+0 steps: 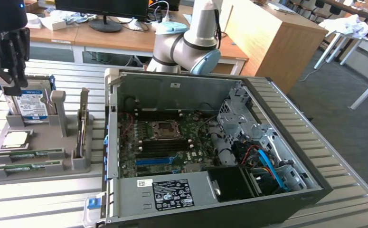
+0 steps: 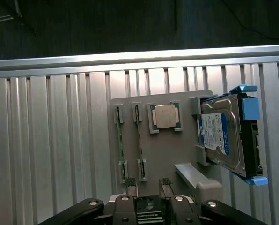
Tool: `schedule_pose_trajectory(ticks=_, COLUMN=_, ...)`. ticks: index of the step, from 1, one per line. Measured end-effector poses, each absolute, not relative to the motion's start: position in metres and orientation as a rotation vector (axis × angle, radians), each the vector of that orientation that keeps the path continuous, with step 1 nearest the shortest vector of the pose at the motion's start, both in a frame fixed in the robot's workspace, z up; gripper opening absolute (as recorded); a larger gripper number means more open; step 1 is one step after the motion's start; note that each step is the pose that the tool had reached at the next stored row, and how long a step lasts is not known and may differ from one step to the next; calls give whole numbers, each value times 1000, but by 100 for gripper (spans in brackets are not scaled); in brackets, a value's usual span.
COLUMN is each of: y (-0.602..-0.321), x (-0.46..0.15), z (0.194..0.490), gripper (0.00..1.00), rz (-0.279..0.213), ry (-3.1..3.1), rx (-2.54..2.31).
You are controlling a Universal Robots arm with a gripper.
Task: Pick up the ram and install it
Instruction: 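Pick up the ram and move it above insertion slot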
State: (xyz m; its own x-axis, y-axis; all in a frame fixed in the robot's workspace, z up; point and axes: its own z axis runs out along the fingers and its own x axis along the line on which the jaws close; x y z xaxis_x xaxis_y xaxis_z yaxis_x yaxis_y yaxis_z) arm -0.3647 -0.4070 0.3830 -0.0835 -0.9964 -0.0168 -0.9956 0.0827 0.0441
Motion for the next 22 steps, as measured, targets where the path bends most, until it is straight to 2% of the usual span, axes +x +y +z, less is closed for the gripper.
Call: schedule_pose_trajectory(ticks=22, y=-407, x=-365, z=363, gripper=33, rz=-67, ry=-2299, rx=2115)
